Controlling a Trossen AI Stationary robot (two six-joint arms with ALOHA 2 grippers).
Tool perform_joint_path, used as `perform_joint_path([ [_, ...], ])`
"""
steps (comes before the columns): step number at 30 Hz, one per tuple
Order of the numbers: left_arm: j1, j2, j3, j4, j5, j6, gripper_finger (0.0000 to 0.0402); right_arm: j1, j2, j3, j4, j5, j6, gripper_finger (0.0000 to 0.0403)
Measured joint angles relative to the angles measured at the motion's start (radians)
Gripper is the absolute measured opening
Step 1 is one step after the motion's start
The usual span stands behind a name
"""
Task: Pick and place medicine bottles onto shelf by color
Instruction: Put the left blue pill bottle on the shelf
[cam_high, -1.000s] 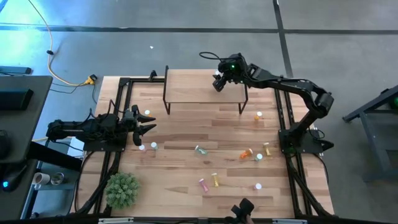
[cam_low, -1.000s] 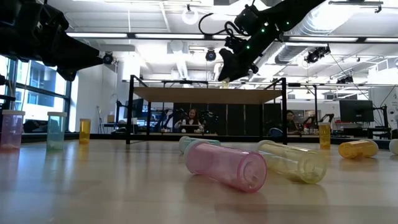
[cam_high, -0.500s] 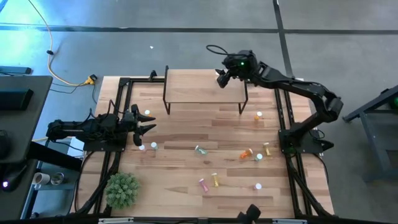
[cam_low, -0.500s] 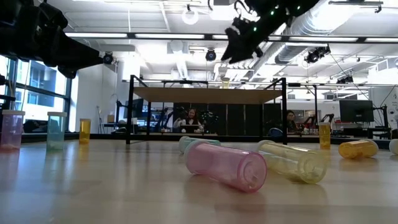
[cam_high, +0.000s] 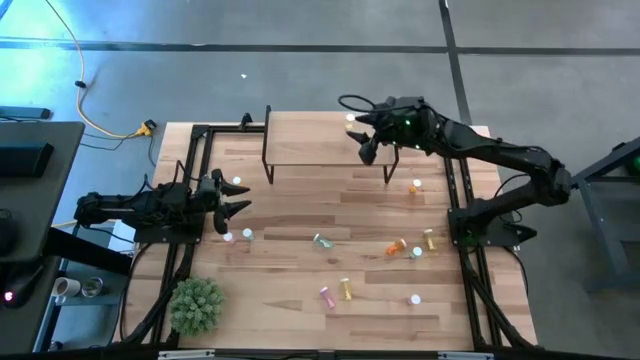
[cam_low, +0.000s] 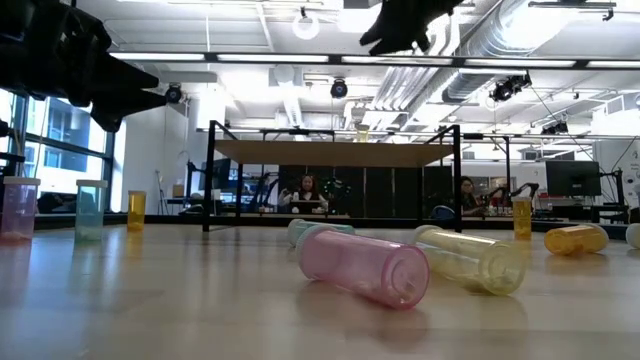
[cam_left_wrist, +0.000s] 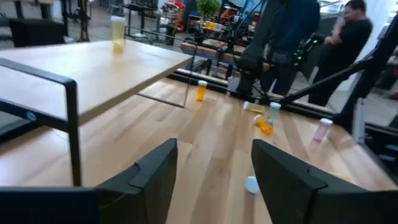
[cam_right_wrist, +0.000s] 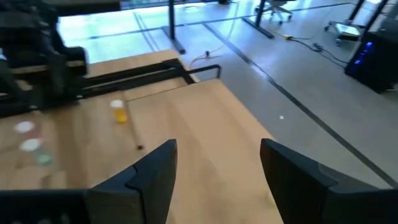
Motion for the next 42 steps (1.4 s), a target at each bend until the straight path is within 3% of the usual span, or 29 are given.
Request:
perform_joint_path([
  [7,0.0,0.002,0.004,-0.001,0.105,-0.004,0.0215,0.06,-0.037,0.0,-0.045,0.0,0.014,0.0222],
  [15,0.0,0.113,0.102,-0.008,0.122,0.051,0.0206,0.076,-0.036,0.0,-0.077,0.0,0.022,0.0222],
  [33,-0.027,0.602,0.498,-0.433,0.202,0.023,0.0204,0.075,-0.036,0.0,-0.088,0.001,0.022,0.0222],
  [42,-0.079,0.752,0.629,-0.642,0.2,-0.054,0.0204,0.075,-0.036,0.0,-0.117,0.001,0.022,0.0222],
])
